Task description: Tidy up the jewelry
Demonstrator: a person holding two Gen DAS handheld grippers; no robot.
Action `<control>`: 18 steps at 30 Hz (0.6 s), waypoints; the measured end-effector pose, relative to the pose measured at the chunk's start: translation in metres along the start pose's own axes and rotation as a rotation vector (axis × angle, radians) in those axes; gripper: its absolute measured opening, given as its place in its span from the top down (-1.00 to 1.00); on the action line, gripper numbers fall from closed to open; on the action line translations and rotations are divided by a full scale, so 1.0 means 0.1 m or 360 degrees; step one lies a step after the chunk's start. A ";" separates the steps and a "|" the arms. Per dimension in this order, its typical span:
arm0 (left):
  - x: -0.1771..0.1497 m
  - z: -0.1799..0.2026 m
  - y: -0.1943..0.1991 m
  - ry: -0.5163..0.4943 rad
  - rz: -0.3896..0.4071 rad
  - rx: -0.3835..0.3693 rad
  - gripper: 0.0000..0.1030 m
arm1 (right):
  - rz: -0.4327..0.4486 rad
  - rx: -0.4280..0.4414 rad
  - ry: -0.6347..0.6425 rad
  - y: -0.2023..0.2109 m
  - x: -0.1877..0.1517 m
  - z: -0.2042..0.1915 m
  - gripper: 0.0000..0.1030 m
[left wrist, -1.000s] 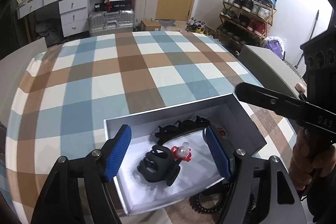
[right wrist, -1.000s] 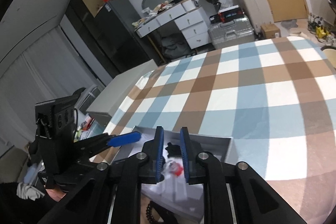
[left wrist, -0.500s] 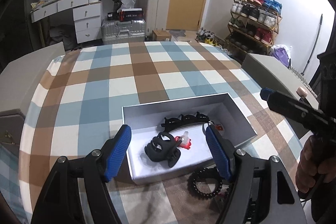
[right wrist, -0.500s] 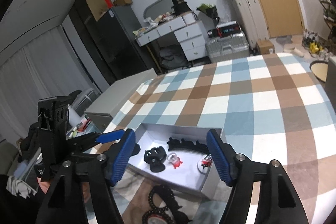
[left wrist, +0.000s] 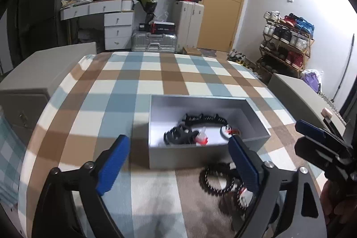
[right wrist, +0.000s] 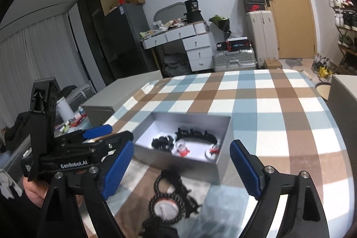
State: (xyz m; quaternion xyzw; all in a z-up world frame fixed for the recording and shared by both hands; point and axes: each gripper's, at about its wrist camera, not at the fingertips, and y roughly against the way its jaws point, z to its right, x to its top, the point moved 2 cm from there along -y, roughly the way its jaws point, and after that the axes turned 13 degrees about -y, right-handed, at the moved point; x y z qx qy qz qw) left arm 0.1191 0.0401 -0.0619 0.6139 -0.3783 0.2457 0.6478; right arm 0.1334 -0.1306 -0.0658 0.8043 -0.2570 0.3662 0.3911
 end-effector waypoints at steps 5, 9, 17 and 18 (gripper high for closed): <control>-0.19 0.09 0.08 0.0023 0.0015 0.0035 -0.95 | -0.0077 -0.0029 -0.0008 -0.02 -0.17 0.00 -0.80; -0.31 0.15 0.13 -0.0025 -0.0014 0.0074 -0.96 | -0.0150 -0.0033 -0.0077 -0.04 -0.29 0.05 -0.80; -0.56 0.07 0.20 0.0051 -0.0098 0.0103 -0.97 | -0.0232 -0.0055 -0.0016 0.07 -0.64 0.00 -0.80; -0.59 0.07 0.20 0.0055 -0.0107 0.0100 -0.97 | -0.0243 -0.0058 -0.0017 0.07 -0.69 0.00 -0.80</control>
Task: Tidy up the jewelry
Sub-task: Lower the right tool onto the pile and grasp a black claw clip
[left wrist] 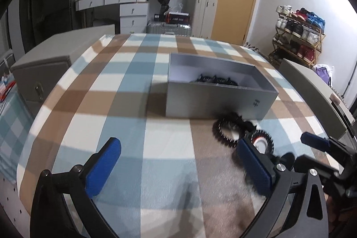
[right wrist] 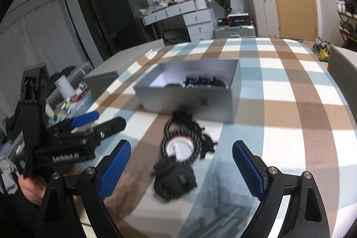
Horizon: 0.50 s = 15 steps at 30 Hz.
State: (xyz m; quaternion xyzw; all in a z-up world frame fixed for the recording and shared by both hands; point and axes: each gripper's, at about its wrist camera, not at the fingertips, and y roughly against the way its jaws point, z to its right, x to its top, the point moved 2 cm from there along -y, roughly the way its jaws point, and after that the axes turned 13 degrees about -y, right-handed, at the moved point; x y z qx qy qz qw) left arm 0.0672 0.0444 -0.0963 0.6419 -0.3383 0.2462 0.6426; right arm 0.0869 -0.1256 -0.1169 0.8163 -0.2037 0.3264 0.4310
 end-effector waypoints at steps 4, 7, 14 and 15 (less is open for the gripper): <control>-0.08 0.03 0.03 -0.0028 -0.0041 0.0010 -0.97 | -0.0038 0.0003 -0.0011 -0.01 -0.14 0.00 -0.80; -0.13 0.04 0.07 -0.0037 -0.0055 -0.0003 -0.97 | -0.0047 0.0012 0.0006 -0.04 -0.19 -0.03 -0.78; -0.16 0.07 0.06 -0.0059 -0.0097 -0.0012 -0.97 | -0.0083 -0.0045 0.0054 -0.22 -0.15 -0.11 -0.54; -0.16 0.07 0.06 -0.0059 -0.0100 -0.0016 -0.97 | -0.0096 -0.0051 0.0050 -0.24 -0.15 -0.10 -0.43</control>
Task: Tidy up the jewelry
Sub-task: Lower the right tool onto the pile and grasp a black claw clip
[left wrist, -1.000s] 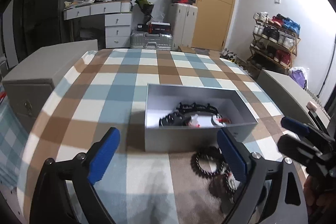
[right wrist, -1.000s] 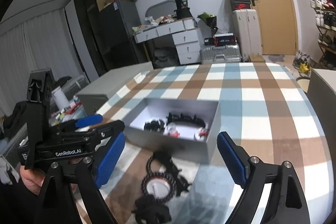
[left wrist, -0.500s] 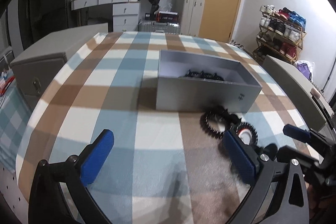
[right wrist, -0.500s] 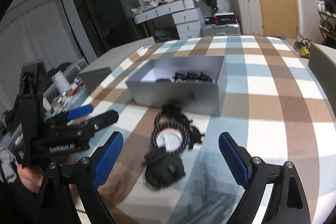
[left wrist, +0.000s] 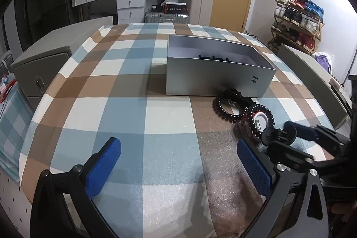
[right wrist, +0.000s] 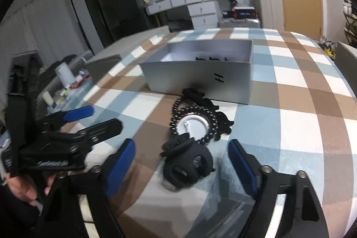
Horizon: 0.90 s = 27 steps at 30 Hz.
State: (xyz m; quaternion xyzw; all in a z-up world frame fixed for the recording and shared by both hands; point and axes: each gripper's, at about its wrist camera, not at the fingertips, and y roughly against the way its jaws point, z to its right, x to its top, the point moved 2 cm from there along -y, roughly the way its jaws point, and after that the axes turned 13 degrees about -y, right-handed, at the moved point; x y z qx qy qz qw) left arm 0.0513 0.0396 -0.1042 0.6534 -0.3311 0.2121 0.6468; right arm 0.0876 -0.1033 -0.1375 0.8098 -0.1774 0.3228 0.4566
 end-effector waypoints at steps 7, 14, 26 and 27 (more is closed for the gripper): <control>0.01 -0.02 -0.02 0.0007 -0.0018 0.0006 -0.97 | -0.0014 -0.0026 0.0025 -0.02 -0.07 0.03 0.09; 0.04 0.04 -0.02 -0.0015 -0.0021 -0.0020 -0.97 | 0.0076 0.0083 -0.0040 0.20 -0.03 0.11 0.11; 0.33 0.58 -0.06 -0.0344 0.0069 -0.0019 -0.97 | 0.0257 0.0068 -0.0302 0.52 0.11 0.52 0.11; 0.35 0.65 -0.11 -0.0387 0.0057 -0.0033 -0.97 | 0.0267 0.0063 -0.0320 0.54 0.11 0.56 0.11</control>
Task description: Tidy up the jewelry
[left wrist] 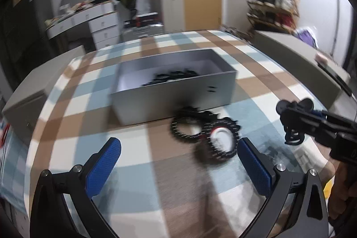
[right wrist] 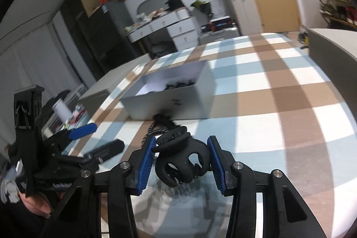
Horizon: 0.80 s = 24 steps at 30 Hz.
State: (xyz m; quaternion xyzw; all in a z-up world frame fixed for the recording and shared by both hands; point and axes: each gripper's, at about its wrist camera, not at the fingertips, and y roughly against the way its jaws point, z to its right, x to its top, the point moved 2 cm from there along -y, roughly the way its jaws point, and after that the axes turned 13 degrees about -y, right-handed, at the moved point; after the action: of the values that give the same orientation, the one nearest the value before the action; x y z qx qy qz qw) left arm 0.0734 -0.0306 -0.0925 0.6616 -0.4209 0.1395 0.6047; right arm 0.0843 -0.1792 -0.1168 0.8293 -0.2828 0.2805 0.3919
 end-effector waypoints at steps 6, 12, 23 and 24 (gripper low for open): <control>0.06 0.17 -0.23 -0.0130 -0.0065 -0.0038 -0.97 | 0.0022 -0.0014 -0.0056 0.09 0.01 0.15 0.11; 0.08 0.26 -0.27 -0.0207 -0.0084 -0.0064 -0.97 | 0.0035 0.0014 -0.0057 0.13 0.01 0.19 0.11; 0.01 0.35 -0.30 -0.0345 -0.0135 -0.0028 -0.05 | 0.0031 0.0043 -0.0052 0.13 -0.02 0.19 0.10; 0.01 0.35 -0.28 -0.0342 -0.0132 -0.0036 0.04 | 0.0032 0.0042 -0.0056 0.13 -0.02 0.19 0.10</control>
State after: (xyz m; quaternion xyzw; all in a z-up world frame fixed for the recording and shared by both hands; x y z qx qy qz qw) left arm 0.0834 -0.0656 -0.1188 0.6827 -0.4571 0.0379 0.5689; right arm 0.0789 -0.2014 -0.1220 0.8363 -0.2942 0.2736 0.3730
